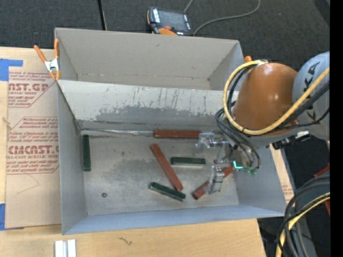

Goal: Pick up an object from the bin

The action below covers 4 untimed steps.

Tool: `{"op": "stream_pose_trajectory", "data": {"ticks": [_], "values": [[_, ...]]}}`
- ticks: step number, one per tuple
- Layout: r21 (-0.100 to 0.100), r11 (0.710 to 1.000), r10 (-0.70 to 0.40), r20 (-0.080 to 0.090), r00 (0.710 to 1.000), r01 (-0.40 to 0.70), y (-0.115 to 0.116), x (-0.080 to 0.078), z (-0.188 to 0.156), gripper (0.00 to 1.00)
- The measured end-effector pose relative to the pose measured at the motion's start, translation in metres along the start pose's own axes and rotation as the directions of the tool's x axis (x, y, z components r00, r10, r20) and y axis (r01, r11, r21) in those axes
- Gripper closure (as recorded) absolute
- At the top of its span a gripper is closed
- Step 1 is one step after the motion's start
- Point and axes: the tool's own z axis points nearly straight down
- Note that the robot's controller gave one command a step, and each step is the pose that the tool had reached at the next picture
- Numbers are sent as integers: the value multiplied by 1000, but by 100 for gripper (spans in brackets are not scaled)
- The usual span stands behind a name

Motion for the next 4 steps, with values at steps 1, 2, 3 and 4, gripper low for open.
{"op": "stream_pose_trajectory", "data": {"ticks": [1, 2, 3, 4], "values": [[-2, 998, 62, 9, 998, -62, 8, -19, 134, 0], [-5, 995, 101, 8, 995, -101, 187, -28, 123, 0], [2, 1000, 15, 13, 1000, -15, 104, -15, 39, 0], [0, 973, 230, 4, 973, -230, 82, -49, 131, 0]]}}
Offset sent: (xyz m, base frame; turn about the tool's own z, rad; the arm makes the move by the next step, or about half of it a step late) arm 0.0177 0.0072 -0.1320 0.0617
